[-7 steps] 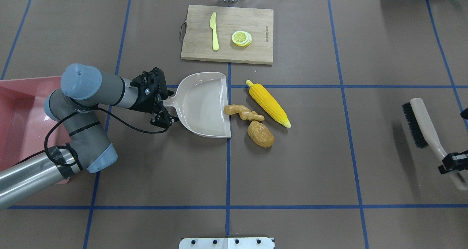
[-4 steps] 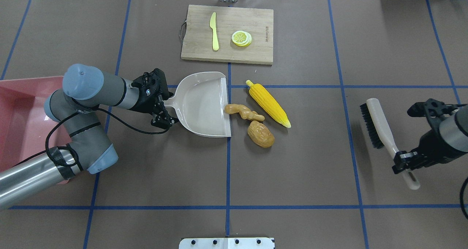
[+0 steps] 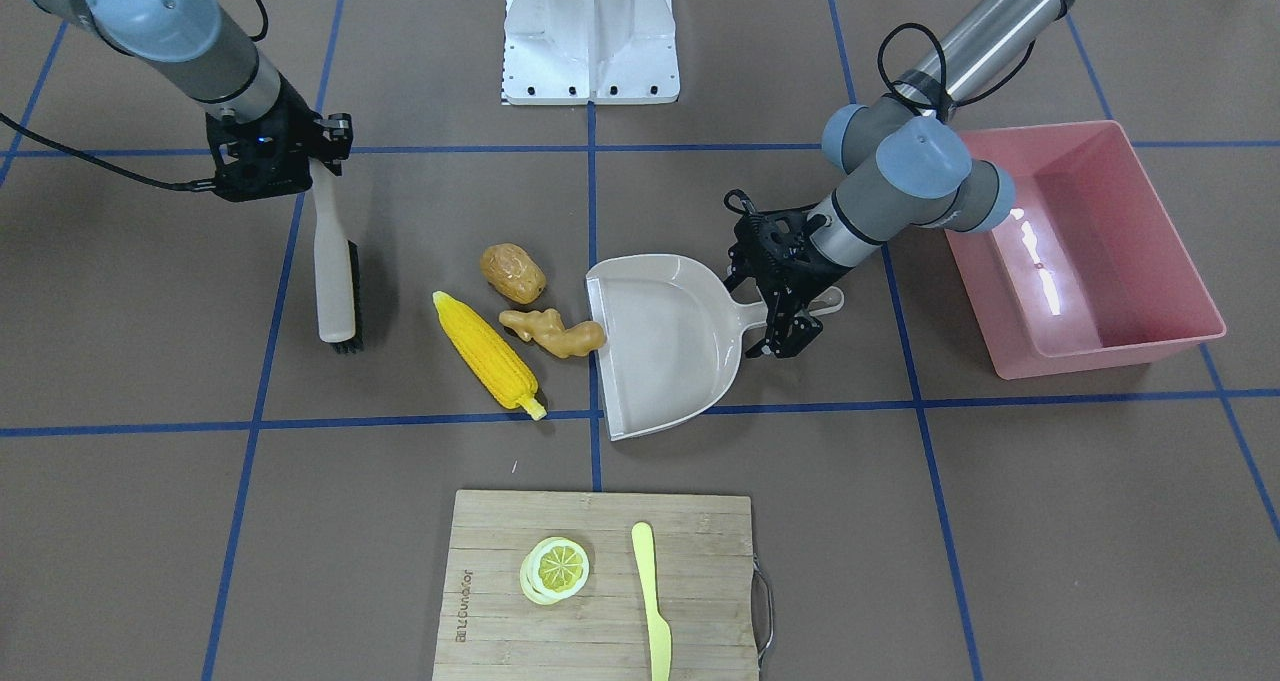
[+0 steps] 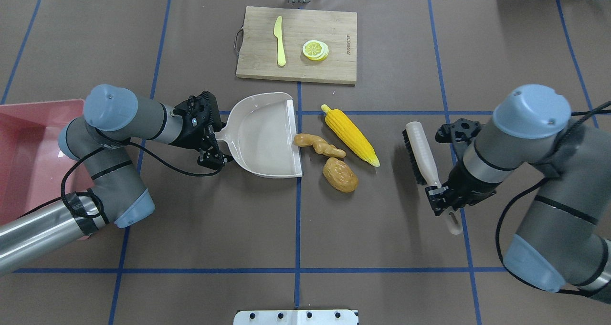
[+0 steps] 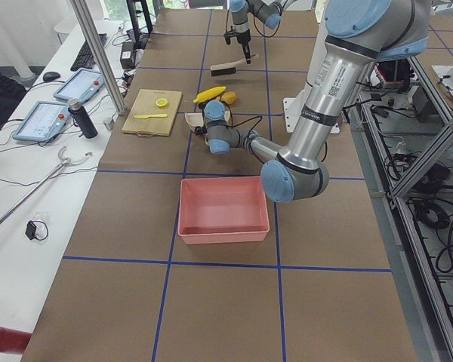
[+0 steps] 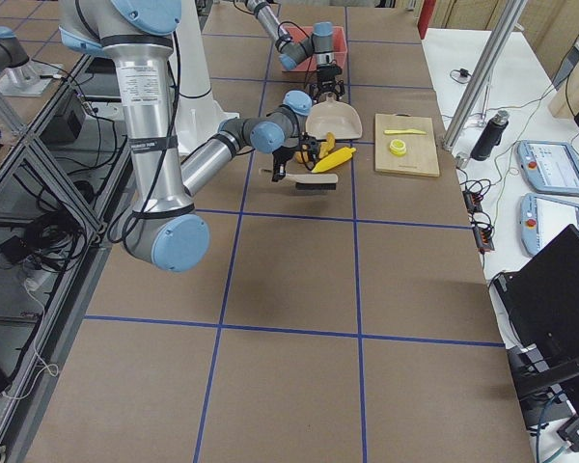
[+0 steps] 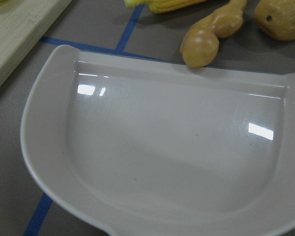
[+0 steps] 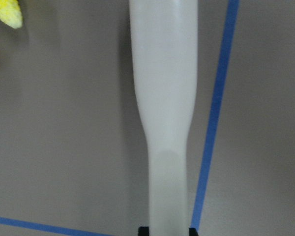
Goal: Sweep and dump trash into bin
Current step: 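Sweep the corn and ginger into the dustpan with the right gripper's brush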
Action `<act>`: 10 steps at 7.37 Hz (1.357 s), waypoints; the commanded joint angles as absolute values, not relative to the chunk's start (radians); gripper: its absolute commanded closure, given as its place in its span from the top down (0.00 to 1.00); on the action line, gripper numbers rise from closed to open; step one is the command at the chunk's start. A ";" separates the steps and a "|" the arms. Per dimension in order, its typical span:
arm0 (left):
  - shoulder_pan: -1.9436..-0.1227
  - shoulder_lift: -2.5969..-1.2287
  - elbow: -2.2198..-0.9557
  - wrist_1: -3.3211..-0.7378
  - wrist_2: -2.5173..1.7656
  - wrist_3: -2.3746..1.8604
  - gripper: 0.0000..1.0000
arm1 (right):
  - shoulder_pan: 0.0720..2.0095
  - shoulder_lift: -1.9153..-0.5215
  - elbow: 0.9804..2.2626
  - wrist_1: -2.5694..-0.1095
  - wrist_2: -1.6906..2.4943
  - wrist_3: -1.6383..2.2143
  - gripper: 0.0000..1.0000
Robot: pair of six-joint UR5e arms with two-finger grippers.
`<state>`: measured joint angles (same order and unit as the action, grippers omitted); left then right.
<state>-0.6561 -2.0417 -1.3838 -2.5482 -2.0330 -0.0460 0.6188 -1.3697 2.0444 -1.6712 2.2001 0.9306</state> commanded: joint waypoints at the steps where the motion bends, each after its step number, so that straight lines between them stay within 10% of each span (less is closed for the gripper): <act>1: -0.650 -2.042 -1.384 -2.548 -2.033 -0.045 0.98 | 0.562 -1.293 1.999 -1.689 2.158 0.979 0.00; 10: -0.650 -2.042 -1.399 -2.519 -2.031 -0.046 0.98 | 0.502 -1.045 1.885 -1.686 2.141 1.192 0.00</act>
